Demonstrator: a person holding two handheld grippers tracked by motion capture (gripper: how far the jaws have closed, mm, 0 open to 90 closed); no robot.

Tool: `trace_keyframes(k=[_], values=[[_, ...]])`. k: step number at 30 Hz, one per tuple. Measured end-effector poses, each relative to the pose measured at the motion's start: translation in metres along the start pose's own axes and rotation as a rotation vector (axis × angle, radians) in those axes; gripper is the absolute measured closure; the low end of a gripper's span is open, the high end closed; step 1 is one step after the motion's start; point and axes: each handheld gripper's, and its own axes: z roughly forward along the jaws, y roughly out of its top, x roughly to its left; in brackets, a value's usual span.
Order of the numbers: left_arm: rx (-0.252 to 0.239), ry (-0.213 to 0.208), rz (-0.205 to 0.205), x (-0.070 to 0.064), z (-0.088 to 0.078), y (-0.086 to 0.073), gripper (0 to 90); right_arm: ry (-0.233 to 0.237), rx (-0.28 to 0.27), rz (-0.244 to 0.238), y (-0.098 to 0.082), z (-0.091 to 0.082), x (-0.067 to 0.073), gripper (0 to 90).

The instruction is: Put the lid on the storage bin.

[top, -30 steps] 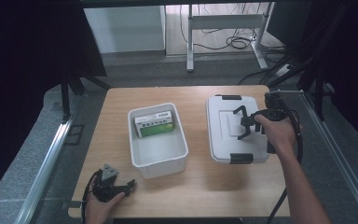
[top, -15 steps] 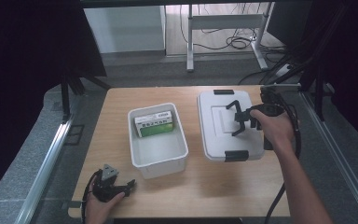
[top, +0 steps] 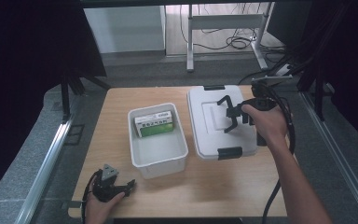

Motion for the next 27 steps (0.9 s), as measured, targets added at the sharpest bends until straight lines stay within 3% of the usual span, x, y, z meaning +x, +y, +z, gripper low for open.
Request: trace_keyframes(k=[15,27], values=[[-0.002,0.0,-0.001,0.0,0.0,0.0,13.1,0.022,0.019,-0.022,0.004,0.01,0.026,83.9],[-0.001,0.0,0.0,0.0,0.0,0.0,13.0,0.033,0.042,-0.04,0.007,0.029,0.051,83.9]])
